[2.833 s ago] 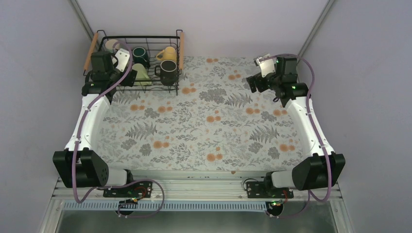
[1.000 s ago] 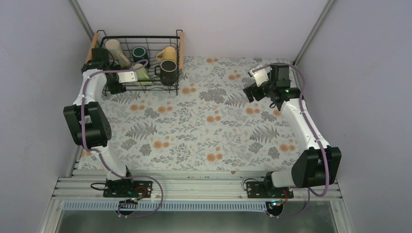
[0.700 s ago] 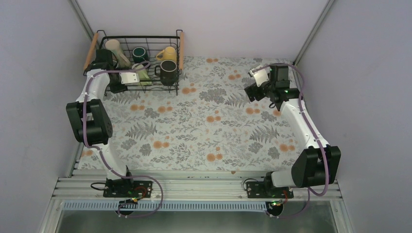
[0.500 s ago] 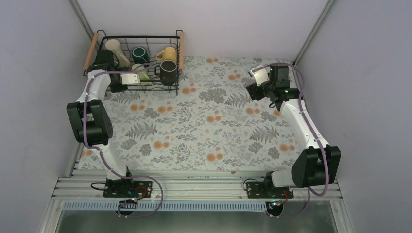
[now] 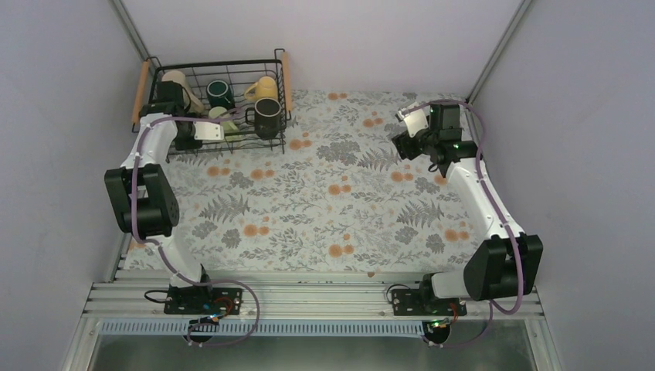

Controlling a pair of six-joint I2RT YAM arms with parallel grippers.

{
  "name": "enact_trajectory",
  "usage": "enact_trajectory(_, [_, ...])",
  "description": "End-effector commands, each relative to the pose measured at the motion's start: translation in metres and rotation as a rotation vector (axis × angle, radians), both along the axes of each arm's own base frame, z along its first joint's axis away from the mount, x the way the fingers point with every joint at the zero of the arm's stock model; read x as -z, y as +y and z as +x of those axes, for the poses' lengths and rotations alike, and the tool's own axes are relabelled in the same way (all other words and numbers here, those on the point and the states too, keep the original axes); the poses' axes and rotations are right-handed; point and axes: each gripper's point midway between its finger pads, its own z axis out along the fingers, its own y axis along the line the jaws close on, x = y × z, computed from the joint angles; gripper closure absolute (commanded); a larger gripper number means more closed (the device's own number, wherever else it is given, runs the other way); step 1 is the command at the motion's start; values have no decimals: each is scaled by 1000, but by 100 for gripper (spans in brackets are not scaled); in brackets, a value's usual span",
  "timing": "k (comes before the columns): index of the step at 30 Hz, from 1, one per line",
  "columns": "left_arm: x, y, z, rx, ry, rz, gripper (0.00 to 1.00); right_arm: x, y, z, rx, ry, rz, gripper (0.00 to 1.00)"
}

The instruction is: Unload the cups from the dish rack

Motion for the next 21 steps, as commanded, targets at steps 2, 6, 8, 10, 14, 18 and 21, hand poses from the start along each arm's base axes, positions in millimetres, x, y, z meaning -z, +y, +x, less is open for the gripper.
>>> enact_trajectory(2, [-12,-18,-50,-13,65,-51,98,-17,4,-5,2,-39,14,25])
enact_trajectory(6, [-12,-34,-79,43,58,-50,98,-18,3,-9,4,-36,14,23])
enact_trajectory(8, [-17,-44,-94,69,45,-58,98,-18,3,-11,2,-35,17,23])
enact_trajectory(10, [-18,-51,-108,85,47,-71,98,-19,3,-13,1,-35,20,22])
enact_trajectory(14, [-11,-59,-144,108,97,-79,98,-20,3,-18,2,-28,25,21])
enact_trajectory(18, [-6,-61,-179,126,124,-68,98,-22,3,-23,0,-29,25,20])
enact_trajectory(21, [-1,-63,-200,135,136,-69,98,-24,2,-26,-1,-34,25,19])
